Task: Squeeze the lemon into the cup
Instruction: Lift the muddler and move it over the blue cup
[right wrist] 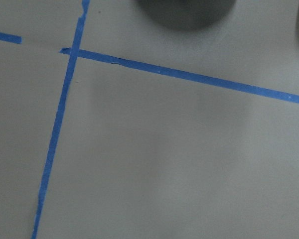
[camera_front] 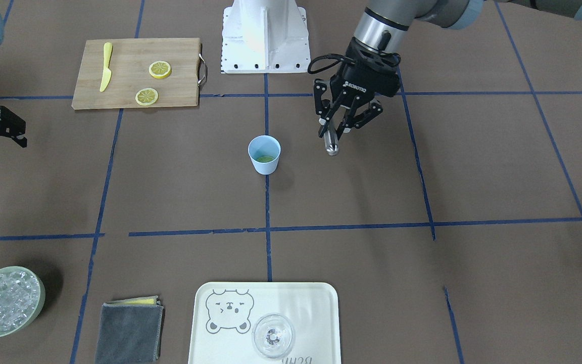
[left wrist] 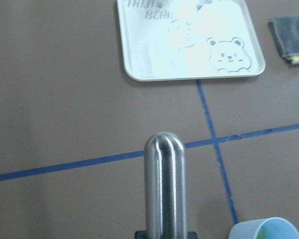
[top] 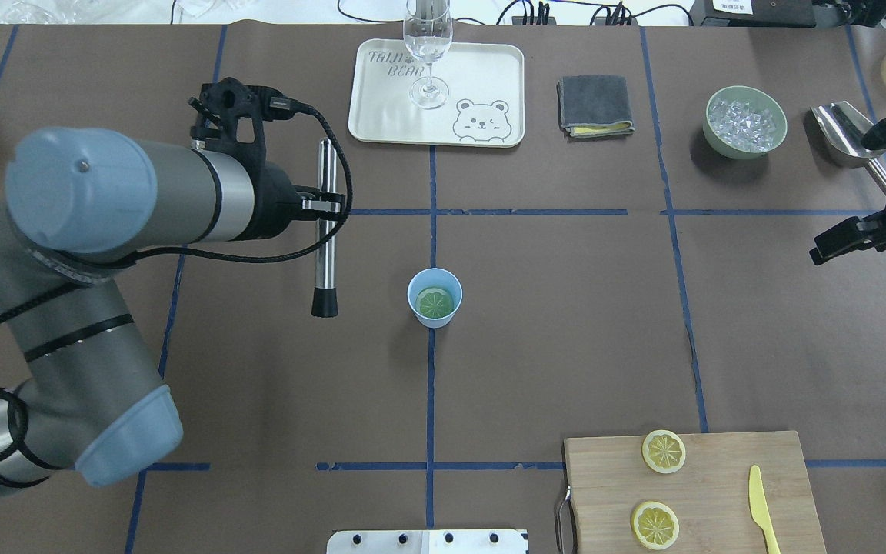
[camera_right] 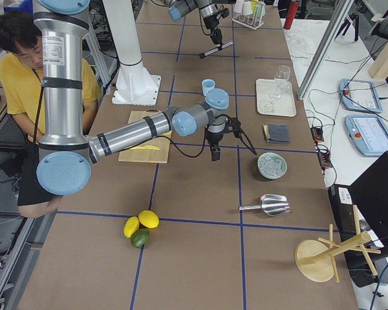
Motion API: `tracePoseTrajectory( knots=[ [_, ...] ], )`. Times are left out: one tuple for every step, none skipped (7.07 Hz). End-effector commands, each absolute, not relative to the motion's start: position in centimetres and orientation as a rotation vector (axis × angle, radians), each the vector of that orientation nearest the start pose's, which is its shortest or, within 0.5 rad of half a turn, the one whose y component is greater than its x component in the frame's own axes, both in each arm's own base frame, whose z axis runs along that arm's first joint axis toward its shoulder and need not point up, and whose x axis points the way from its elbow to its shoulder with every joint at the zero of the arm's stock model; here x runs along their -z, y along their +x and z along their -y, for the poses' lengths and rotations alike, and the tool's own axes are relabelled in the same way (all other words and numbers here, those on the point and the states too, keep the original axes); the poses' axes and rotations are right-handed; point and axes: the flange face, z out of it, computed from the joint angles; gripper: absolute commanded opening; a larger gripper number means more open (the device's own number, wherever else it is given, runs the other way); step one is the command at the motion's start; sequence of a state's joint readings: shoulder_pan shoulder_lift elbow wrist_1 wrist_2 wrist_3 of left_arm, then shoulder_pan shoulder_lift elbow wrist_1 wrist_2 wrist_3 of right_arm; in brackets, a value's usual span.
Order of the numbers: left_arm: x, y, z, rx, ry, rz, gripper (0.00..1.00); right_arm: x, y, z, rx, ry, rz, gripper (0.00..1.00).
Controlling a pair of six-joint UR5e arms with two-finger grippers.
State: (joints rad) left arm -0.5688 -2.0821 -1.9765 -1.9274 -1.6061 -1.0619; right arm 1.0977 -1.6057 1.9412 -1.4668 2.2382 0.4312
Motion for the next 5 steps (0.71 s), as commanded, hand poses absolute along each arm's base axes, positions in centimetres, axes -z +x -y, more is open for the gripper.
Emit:
tracePoseTrajectory(
  knots=[
    [-13.0,44.4,40.6,0.137,0.875,-1.253,0.0,-50.2,-13.8,46.2,0.198,0.092,0.777,0.99],
    [-12.5,45.5,38.8,0.16,1.004,-1.248,0.0,-50.5,-13.4,46.3,0.198,0.091,0.775,0.99],
    [-12.8,46.2,37.9,0.253,1.116,-1.251,0.0,-50.7,-13.3,46.2,0.195,0.087,0.778,0.99],
    [-14.7,49.7,36.6,0.326,1.158,-1.218,0.0,-51.1,-13.1,45.8,0.193,0.074,0.788,0.99],
    [-15.1,50.8,35.6,0.362,1.185,-1.184,0.0,-51.4,-13.1,45.9,0.193,0.067,0.789,0.99]
  ],
)
